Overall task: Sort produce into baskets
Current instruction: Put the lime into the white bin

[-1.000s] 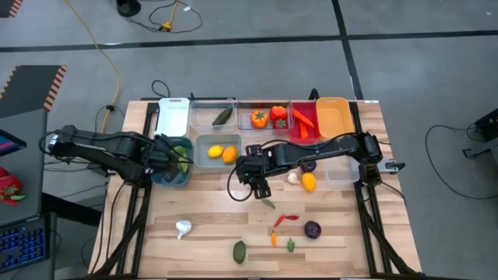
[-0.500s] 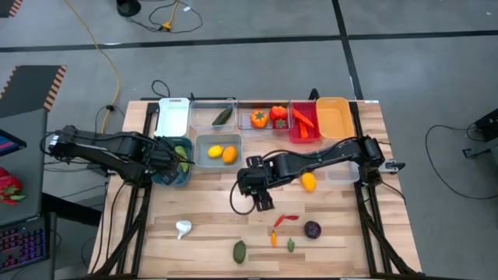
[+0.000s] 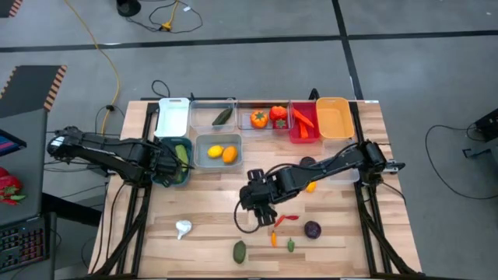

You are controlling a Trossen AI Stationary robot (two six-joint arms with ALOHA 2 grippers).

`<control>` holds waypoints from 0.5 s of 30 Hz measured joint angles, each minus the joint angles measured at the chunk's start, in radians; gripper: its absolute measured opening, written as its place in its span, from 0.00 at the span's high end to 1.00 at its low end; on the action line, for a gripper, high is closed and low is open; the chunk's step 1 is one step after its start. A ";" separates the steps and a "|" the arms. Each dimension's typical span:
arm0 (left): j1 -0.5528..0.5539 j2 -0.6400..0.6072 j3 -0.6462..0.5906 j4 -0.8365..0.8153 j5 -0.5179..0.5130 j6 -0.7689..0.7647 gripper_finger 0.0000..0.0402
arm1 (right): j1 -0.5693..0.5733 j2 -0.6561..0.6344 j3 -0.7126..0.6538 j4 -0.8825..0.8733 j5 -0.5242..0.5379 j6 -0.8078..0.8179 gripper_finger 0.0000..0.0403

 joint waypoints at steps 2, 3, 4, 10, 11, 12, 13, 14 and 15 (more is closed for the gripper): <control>0.000 0.000 0.000 0.011 -0.001 0.000 0.37 | 0.017 0.000 0.000 0.018 -0.017 -0.023 0.33; 0.000 0.000 0.000 0.021 -0.001 0.000 0.37 | 0.028 0.000 0.000 0.027 -0.025 -0.044 0.33; 0.000 0.000 0.000 0.035 -0.002 0.000 0.37 | 0.037 0.000 0.000 0.035 -0.035 -0.066 0.33; 0.000 0.000 0.000 0.077 -0.003 -0.004 0.37 | 0.091 0.000 0.000 0.084 -0.048 -0.211 0.33; 0.000 0.000 0.000 0.079 -0.003 -0.007 0.37 | 0.099 0.000 0.000 0.091 -0.047 -0.232 0.33; 0.000 0.000 0.000 0.080 -0.003 -0.010 0.37 | 0.105 0.000 0.000 0.098 -0.047 -0.239 0.33; 0.000 0.000 0.000 0.084 -0.003 -0.012 0.37 | 0.109 0.000 0.000 0.105 -0.046 -0.239 0.33; 0.000 0.000 0.000 0.090 -0.003 -0.012 0.37 | 0.113 0.000 0.000 0.114 -0.046 -0.236 0.33; 0.000 0.000 0.000 0.093 -0.003 -0.012 0.37 | 0.114 0.000 0.000 0.126 -0.046 -0.235 0.33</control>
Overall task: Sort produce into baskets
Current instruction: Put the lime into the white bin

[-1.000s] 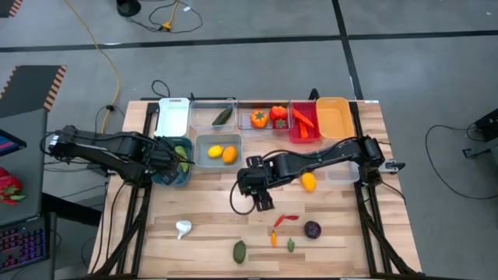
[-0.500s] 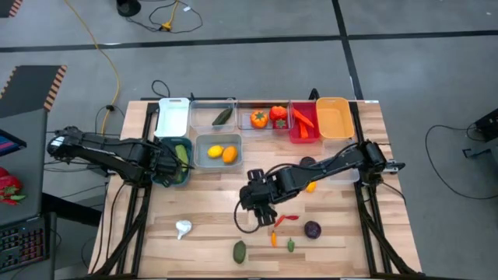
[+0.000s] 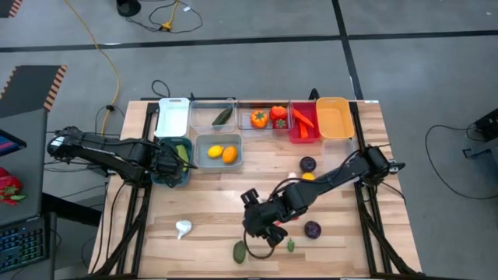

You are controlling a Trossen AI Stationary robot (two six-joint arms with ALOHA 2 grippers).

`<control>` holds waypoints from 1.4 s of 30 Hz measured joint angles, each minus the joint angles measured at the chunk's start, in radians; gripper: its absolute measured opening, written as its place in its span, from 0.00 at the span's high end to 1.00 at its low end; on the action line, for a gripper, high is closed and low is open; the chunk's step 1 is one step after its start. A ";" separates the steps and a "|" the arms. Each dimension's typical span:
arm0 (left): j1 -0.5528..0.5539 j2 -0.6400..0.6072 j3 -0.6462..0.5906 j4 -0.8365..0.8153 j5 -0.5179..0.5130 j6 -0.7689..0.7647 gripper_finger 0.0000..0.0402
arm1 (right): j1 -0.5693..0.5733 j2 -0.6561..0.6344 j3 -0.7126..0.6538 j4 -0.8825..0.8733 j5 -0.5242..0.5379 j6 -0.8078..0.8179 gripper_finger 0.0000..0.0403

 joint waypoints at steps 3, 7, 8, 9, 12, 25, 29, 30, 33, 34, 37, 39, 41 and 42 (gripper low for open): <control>0.000 0.000 0.000 0.008 -0.001 0.003 0.37 | 0.002 0.000 0.000 0.000 0.000 0.013 0.33; 0.000 0.000 0.000 0.011 -0.001 0.011 0.37 | -0.002 0.000 0.000 0.000 0.001 0.052 0.33; 0.000 0.000 0.000 0.013 -0.003 0.011 0.37 | -0.003 0.000 0.000 0.000 0.001 0.053 0.33; 0.000 0.000 0.000 0.012 -0.005 0.011 0.37 | -0.003 0.000 0.000 0.000 0.001 0.053 0.33; 0.000 0.000 0.000 0.015 -0.006 0.012 0.37 | -0.005 0.001 0.000 0.000 0.001 0.053 0.33; -0.026 -0.002 0.151 0.248 -0.023 0.116 0.37 | -0.047 0.001 0.000 -0.001 0.001 0.111 0.33; -0.080 0.017 0.158 0.417 -0.018 0.123 0.37 | -0.072 0.001 0.000 -0.006 0.005 0.116 0.33; -0.100 0.028 0.157 0.450 -0.011 0.114 0.37 | -0.079 0.001 0.000 -0.017 0.005 0.116 0.33; -0.161 0.077 0.157 0.549 0.010 0.077 0.37 | -0.103 0.001 0.000 -0.087 0.005 0.109 0.33; -0.181 0.098 0.157 0.578 0.021 0.065 0.37 | -0.113 0.001 0.000 -0.116 0.005 0.109 0.33; -0.233 0.162 0.157 0.661 0.059 0.003 0.37 | -0.147 -0.004 -0.001 -0.202 0.006 0.108 0.33; -0.264 0.207 0.157 0.718 0.088 -0.044 0.37 | -0.168 -0.014 -0.001 -0.229 0.008 0.102 0.33; -0.293 0.254 0.157 0.793 0.115 -0.086 0.37 | -0.185 -0.036 -0.001 -0.251 0.030 0.087 0.33; -0.306 0.276 0.157 0.832 0.126 -0.112 0.37 | -0.190 -0.047 -0.001 -0.267 0.045 0.081 0.33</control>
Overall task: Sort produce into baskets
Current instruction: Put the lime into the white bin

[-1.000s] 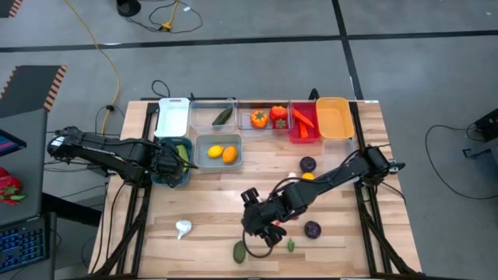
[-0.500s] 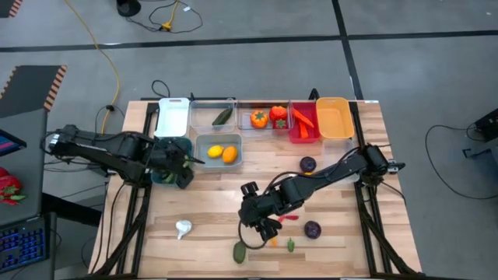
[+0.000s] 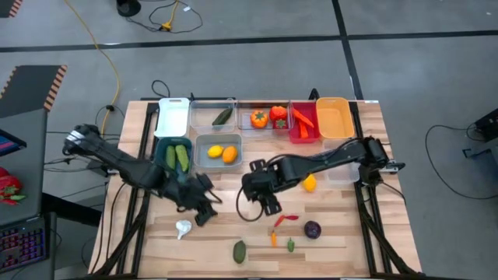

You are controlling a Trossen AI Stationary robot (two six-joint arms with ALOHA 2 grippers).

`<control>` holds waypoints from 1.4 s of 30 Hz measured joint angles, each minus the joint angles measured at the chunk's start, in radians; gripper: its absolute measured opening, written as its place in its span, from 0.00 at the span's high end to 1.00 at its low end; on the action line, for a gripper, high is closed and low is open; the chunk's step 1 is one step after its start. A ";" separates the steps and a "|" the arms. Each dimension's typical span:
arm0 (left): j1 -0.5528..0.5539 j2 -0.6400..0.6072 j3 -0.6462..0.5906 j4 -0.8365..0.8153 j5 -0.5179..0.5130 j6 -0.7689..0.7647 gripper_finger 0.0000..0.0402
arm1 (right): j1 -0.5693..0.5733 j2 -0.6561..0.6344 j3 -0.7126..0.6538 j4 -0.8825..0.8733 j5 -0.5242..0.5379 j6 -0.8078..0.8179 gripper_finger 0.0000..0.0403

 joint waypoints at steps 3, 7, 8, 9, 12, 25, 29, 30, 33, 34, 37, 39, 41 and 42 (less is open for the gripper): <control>-0.035 0.071 0.000 0.103 0.013 -0.097 0.37 | -0.012 -0.054 -0.020 -0.023 0.062 -0.012 0.33; -0.069 0.164 0.000 0.210 0.014 -0.246 0.37 | -0.034 -0.172 -0.118 -0.034 0.091 -0.013 0.33; -0.076 0.184 0.000 0.238 0.014 -0.284 0.37 | -0.041 -0.207 -0.149 -0.033 0.092 -0.012 0.33; -0.083 0.207 0.000 0.265 0.014 -0.321 0.37 | -0.050 -0.242 -0.181 -0.027 0.092 -0.010 0.33; -0.103 0.265 0.000 0.343 0.014 -0.419 0.37 | -0.077 -0.341 -0.280 0.008 0.093 -0.010 0.33; -0.146 0.558 0.345 0.094 0.012 -0.701 0.37 | -0.167 -0.601 -0.591 0.155 0.093 -0.009 0.33; -0.146 0.672 0.511 -0.034 0.015 -0.720 0.37 | -0.169 -0.623 -0.636 0.154 0.093 -0.009 0.33; -0.146 0.700 0.551 -0.068 0.014 -0.721 0.37 | -0.169 -0.623 -0.639 0.148 0.092 -0.009 0.33; -0.146 0.778 0.665 -0.160 0.010 -0.732 0.37 | -0.167 -0.620 -0.645 0.146 0.092 -0.010 0.33; -0.146 0.801 0.699 -0.194 0.010 -0.741 0.37 | -0.165 -0.619 -0.645 0.147 0.092 -0.010 0.33; -0.146 0.866 0.777 -0.253 0.010 -0.763 0.37 | -0.159 -0.619 -0.645 0.151 0.092 -0.011 0.33; -0.146 0.902 0.816 -0.288 0.011 -0.772 0.37 | -0.159 -0.620 -0.645 0.153 0.092 -0.011 0.33; -0.146 0.922 0.834 -0.288 0.012 -0.774 0.37 | -0.159 -0.620 -0.645 0.152 0.091 -0.012 0.33; -0.146 0.927 0.838 -0.286 0.010 -0.775 0.37 | -0.159 -0.620 -0.645 0.152 0.091 -0.013 0.33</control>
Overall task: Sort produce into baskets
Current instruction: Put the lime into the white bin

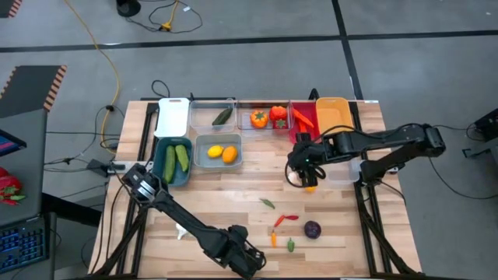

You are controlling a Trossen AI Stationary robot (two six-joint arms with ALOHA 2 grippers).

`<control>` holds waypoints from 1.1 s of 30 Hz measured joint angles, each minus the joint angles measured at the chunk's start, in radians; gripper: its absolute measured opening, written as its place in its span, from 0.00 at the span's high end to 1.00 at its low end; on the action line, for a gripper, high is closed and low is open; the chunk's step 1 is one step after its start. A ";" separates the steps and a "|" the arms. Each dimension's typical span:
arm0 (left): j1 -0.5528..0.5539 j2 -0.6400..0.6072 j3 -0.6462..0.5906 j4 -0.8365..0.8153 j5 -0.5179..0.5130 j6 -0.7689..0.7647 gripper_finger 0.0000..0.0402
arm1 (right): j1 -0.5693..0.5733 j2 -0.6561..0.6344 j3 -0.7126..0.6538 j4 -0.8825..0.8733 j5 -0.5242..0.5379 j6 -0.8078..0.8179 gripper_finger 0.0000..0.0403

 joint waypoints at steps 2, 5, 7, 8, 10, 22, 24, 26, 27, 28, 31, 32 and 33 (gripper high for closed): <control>-0.001 0.003 0.001 -0.006 -0.001 -0.009 0.37 | -0.001 0.000 0.000 0.001 0.000 0.000 0.33; -0.001 0.003 0.001 -0.031 -0.010 -0.012 0.37 | -0.001 0.000 0.000 0.000 0.000 0.000 0.33; 0.000 -0.002 0.000 -0.046 -0.022 -0.020 0.37 | -0.001 0.000 0.000 0.000 0.000 0.000 0.33; 0.000 -0.002 0.000 -0.048 -0.025 -0.021 0.37 | -0.001 0.000 0.000 0.000 0.000 0.000 0.33; 0.000 -0.007 -0.001 -0.049 -0.026 -0.021 0.37 | -0.001 0.000 0.000 0.000 0.000 -0.001 0.33; 0.000 -0.016 -0.003 -0.056 -0.048 -0.019 0.37 | -0.001 0.000 0.000 0.001 -0.001 -0.016 0.33; 0.000 -0.016 -0.002 -0.065 -0.048 -0.017 0.37 | -0.001 0.000 0.000 0.001 -0.001 -0.015 0.33; 0.000 -0.016 -0.003 -0.084 -0.050 -0.014 0.37 | -0.001 0.000 0.000 0.001 -0.001 -0.016 0.33; 0.000 -0.016 -0.003 -0.089 -0.052 -0.014 0.37 | -0.001 0.000 0.000 0.001 -0.001 -0.015 0.33; 0.000 -0.016 -0.002 -0.092 -0.053 -0.014 0.37 | -0.001 0.000 0.000 0.001 -0.001 -0.015 0.33; 0.000 -0.014 -0.002 -0.097 -0.055 -0.002 0.37 | -0.001 0.000 0.000 0.001 -0.001 -0.015 0.33; 0.000 -0.013 -0.002 -0.089 -0.056 0.000 0.37 | -0.001 0.000 0.000 0.001 -0.001 -0.015 0.33; -0.001 -0.012 -0.002 -0.086 -0.055 0.006 0.37 | -0.001 0.000 0.000 0.001 -0.001 -0.015 0.33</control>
